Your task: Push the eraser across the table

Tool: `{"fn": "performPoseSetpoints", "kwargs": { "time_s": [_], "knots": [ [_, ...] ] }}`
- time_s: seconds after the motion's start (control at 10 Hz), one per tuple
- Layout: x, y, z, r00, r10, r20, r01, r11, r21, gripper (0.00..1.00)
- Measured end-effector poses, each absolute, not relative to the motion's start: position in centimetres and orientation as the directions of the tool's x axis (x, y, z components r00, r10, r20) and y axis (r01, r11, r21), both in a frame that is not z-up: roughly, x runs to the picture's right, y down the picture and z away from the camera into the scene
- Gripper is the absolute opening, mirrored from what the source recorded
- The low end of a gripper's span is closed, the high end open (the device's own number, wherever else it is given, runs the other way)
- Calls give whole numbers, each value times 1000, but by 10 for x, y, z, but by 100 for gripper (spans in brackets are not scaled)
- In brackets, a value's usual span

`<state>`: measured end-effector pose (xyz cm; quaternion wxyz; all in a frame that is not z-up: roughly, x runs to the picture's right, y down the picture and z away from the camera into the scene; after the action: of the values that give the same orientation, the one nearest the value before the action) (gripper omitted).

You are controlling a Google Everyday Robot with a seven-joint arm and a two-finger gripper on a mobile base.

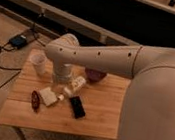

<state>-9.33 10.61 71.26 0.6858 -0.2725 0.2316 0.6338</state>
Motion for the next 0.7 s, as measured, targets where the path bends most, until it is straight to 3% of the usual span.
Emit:
{"fn": "performPoseSetpoints", "kwargs": {
  "time_s": [0.7],
  "knots": [
    [-23, 115, 756, 95, 730, -677, -995, 51, -84, 65]
  ]
}}
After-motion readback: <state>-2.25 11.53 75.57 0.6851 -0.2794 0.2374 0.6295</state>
